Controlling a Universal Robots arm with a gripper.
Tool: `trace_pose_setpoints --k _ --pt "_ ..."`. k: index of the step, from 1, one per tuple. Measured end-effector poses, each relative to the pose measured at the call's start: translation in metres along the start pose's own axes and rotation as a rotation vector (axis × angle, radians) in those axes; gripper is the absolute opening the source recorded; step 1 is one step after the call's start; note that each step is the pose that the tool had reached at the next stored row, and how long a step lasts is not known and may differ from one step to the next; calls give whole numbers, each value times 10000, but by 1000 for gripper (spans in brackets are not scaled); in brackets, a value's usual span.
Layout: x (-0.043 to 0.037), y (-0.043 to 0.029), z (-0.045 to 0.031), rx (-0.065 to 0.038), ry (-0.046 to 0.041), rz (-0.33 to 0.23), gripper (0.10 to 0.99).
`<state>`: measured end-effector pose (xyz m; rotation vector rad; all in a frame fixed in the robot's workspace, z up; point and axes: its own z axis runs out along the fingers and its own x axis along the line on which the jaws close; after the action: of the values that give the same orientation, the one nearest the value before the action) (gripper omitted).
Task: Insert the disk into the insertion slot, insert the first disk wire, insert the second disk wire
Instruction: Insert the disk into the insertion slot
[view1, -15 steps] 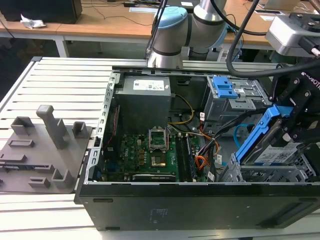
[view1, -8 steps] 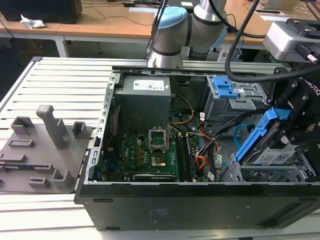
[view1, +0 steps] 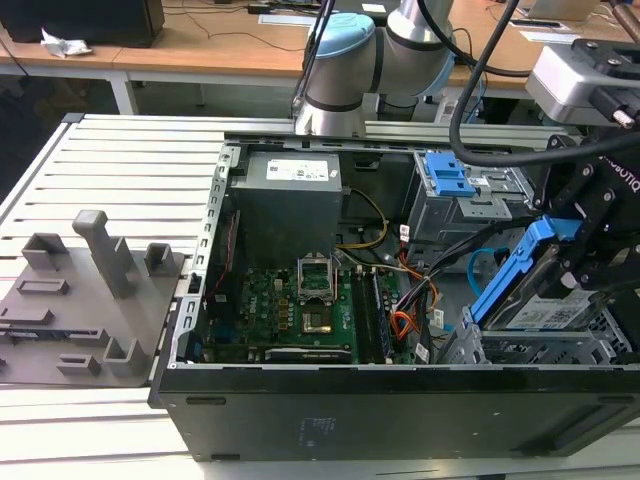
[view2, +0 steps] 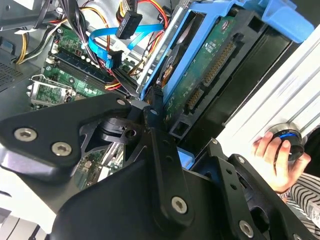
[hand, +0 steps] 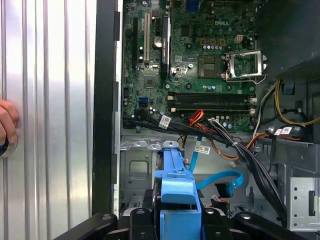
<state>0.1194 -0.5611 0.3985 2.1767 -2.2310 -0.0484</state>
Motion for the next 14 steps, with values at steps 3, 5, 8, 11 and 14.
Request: trace_pose_setpoints --k 3,5,8,11,14 --pt "0 0 5 0 -1 1 439" --pt "0 0 7 0 0 0 439" --pt "0 0 10 0 0 0 357" --pt "0 0 12 0 0 1 176" --pt "0 0 15 0 0 0 106"
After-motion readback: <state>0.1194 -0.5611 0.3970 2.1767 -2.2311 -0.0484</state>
